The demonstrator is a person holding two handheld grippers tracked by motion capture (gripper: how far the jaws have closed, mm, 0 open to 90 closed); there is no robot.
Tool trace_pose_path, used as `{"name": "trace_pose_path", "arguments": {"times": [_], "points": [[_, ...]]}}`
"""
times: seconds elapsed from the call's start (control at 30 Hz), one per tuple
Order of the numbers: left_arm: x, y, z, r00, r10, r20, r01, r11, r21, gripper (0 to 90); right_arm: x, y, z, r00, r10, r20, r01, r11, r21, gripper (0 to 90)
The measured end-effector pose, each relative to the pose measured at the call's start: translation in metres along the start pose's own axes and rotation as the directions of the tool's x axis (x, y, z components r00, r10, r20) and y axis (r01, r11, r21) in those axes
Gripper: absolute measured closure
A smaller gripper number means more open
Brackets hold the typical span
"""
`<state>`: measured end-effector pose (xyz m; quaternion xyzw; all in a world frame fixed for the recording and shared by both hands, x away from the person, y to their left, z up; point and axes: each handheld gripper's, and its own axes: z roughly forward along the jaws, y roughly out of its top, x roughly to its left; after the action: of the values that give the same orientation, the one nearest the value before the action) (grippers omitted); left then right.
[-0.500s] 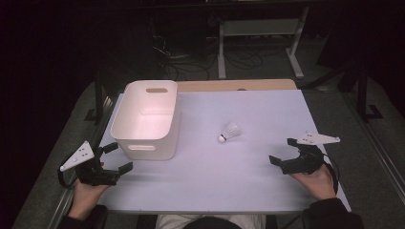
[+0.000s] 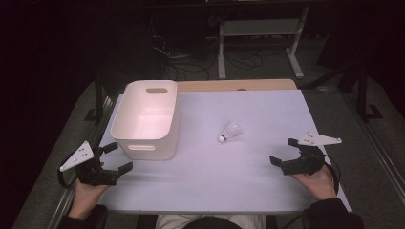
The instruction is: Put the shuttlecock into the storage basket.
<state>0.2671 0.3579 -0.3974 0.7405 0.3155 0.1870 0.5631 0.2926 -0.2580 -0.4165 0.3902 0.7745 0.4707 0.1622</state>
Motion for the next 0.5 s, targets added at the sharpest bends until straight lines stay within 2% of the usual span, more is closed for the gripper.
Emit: {"name": "trace_pose_path", "arguments": {"times": [0.5], "points": [[-0.0004, -0.0001, 0.0003, 1.0, -0.002, 0.005, 0.002, 1.0, -0.005, 0.3, -0.0048, 0.0005, -0.0037, 0.9998, 0.013, -0.013, -0.013, 1.0, 0.005, 0.0]]}}
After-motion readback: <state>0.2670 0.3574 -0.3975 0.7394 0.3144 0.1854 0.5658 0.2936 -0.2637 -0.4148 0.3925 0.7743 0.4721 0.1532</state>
